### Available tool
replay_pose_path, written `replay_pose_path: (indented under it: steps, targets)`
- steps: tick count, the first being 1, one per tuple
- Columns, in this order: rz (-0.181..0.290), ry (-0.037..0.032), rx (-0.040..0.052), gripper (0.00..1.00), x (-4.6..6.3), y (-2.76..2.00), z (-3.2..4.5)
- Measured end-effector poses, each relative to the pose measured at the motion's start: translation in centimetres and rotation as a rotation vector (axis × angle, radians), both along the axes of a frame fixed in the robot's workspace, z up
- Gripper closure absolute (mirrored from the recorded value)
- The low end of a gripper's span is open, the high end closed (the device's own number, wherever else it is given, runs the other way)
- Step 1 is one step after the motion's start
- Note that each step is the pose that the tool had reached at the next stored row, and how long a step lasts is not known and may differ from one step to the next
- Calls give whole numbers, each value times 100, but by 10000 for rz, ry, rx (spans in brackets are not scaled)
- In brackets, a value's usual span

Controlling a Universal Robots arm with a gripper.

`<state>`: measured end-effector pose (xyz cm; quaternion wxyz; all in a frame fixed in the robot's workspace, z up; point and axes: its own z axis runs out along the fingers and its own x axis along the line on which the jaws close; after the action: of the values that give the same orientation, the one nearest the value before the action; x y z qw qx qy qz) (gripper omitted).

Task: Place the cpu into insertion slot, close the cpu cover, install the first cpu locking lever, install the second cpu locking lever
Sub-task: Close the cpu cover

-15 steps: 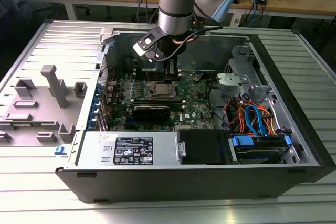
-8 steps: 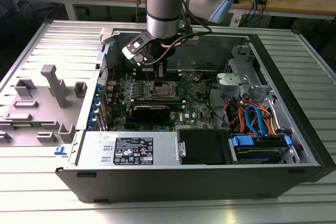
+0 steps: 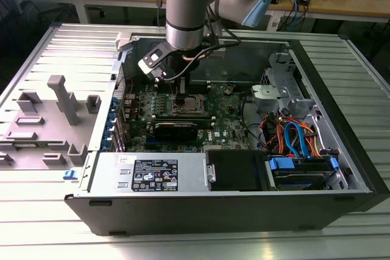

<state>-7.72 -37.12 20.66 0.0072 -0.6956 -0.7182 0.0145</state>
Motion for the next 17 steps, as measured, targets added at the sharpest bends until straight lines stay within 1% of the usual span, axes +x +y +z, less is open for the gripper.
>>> replay_pose_path:
  steps: [1,3,7,12,14,17]
  targets:
    - [13,18,-13,89,-2,-2,-15]
    - [23,11,0,89,-1,0,-21]
    - [23,6,5,89,-1,1,-6]
    - [23,10,-2,89,-1,0,44]
    - [25,9,0,89,4,0,52]
    - [23,13,-2,89,99,0,54]
